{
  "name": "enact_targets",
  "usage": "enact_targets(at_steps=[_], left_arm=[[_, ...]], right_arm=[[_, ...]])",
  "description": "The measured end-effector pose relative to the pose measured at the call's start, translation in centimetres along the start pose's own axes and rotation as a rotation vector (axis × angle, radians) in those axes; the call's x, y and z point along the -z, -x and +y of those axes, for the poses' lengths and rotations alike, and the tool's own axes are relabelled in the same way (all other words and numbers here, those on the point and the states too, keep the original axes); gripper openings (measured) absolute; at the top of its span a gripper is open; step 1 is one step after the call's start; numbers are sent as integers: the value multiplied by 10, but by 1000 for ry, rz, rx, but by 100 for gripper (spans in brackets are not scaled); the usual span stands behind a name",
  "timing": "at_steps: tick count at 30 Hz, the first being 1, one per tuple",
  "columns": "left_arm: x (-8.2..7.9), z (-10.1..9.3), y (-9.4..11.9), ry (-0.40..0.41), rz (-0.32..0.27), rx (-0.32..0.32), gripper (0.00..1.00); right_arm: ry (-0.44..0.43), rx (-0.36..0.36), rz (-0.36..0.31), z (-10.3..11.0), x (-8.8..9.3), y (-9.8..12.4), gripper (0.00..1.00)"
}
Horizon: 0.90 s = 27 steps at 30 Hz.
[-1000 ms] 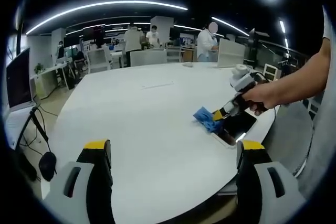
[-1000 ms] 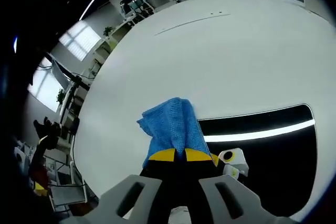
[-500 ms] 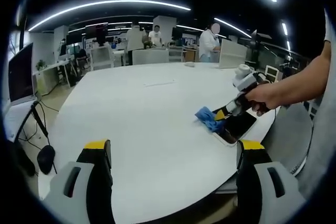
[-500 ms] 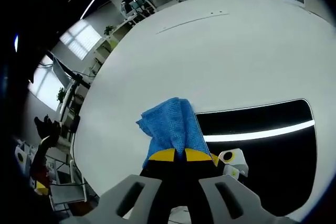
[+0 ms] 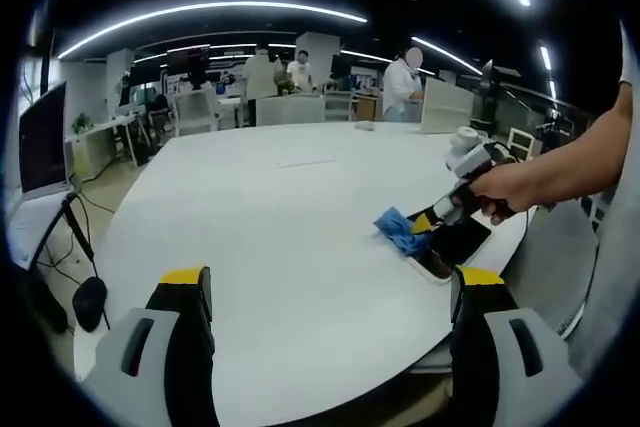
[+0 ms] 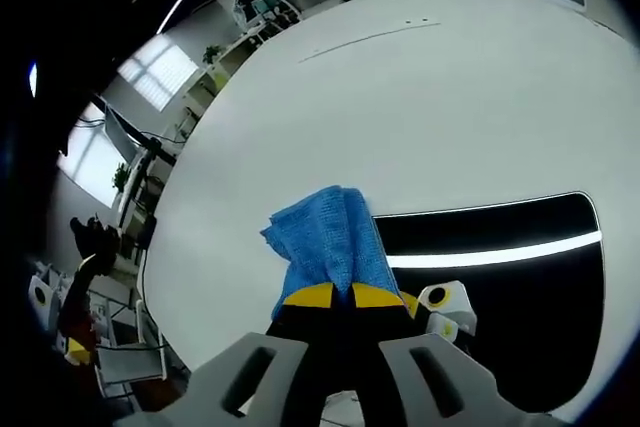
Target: Wipe the mirror surface with the cleaning cloth until all visible marks leave the cleaned area.
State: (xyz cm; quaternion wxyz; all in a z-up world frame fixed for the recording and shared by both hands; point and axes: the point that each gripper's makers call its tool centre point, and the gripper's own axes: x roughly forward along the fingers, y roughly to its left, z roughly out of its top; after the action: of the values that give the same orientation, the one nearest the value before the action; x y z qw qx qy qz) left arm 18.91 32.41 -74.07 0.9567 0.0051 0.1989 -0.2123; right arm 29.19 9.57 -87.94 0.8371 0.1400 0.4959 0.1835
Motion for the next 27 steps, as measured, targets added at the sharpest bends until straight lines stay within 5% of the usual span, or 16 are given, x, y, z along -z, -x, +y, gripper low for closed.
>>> enact_targets(at_steps=[27], left_arm=[[-7,-8,-13,-7,2,14,99]], right_arm=[[23,15,3,-20,0,14,0]])
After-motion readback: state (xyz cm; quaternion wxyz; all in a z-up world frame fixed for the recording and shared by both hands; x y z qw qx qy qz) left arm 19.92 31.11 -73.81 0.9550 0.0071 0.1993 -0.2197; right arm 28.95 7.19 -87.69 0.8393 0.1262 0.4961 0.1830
